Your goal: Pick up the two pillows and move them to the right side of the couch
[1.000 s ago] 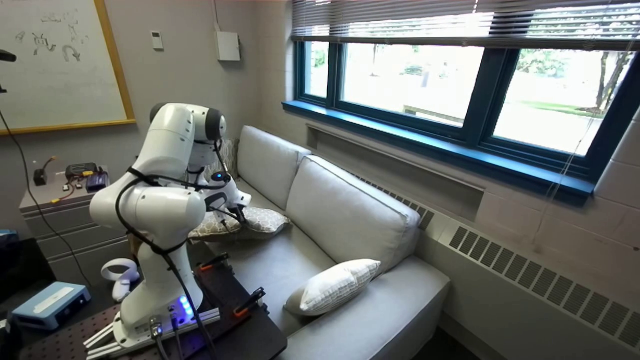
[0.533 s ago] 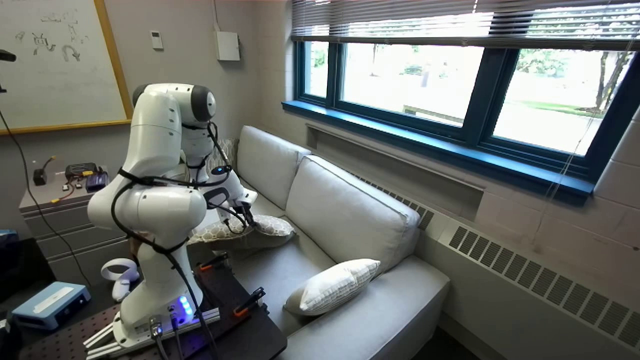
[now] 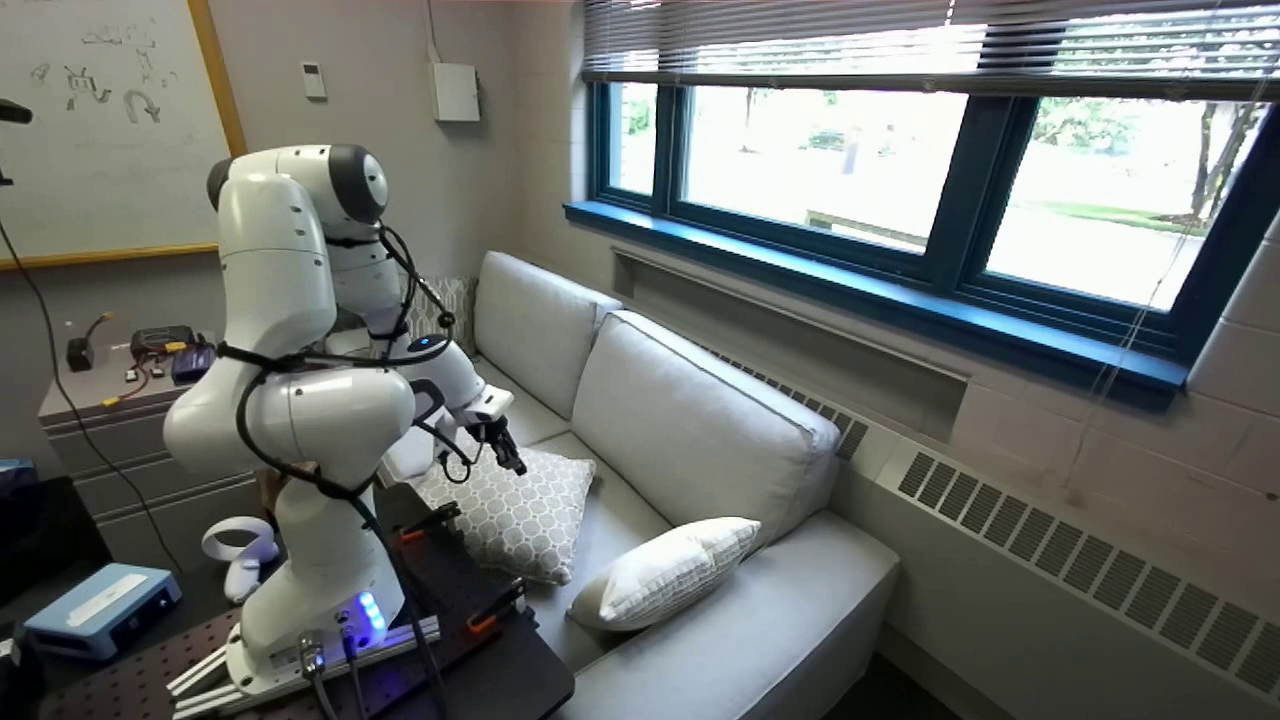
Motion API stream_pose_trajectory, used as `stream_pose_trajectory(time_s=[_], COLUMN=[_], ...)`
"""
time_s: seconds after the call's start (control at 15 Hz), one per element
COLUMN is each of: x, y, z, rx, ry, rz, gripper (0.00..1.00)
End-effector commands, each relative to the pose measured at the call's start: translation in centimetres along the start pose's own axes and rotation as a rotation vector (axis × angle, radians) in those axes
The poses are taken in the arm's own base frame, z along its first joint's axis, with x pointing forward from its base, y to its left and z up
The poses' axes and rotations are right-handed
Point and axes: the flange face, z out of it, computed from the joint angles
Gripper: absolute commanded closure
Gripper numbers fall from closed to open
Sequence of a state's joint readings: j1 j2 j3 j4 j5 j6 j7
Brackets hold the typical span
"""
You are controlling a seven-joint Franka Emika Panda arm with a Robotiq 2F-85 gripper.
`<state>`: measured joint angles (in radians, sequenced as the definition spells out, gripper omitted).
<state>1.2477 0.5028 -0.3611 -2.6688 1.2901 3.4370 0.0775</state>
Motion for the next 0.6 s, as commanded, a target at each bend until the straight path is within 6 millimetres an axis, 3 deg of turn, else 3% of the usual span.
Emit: stream_pose_trajectory(time_s=[0.0, 0.07, 0.13, 0.2, 0.33, 0.53], x=[0.3, 0.4, 0.8, 0.9, 1.4, 2.1], y=[1.0, 0.8, 0.1, -0.3, -2.7, -7.5], z=[0.2, 0.4, 0.5, 0.7, 0.9, 0.7], rx=[-0.027, -0.023, -0.008, -0.001, 0.042, 0.137], ry=[-0.022, -0.035, -0.048, -0.057, -0.080, -0.116], rz=[-0.018, -0.031, -0.052, -0.069, -0.125, -0.213], gripper=[0.98, 0.98, 0.92, 0.67, 0.62, 0.41])
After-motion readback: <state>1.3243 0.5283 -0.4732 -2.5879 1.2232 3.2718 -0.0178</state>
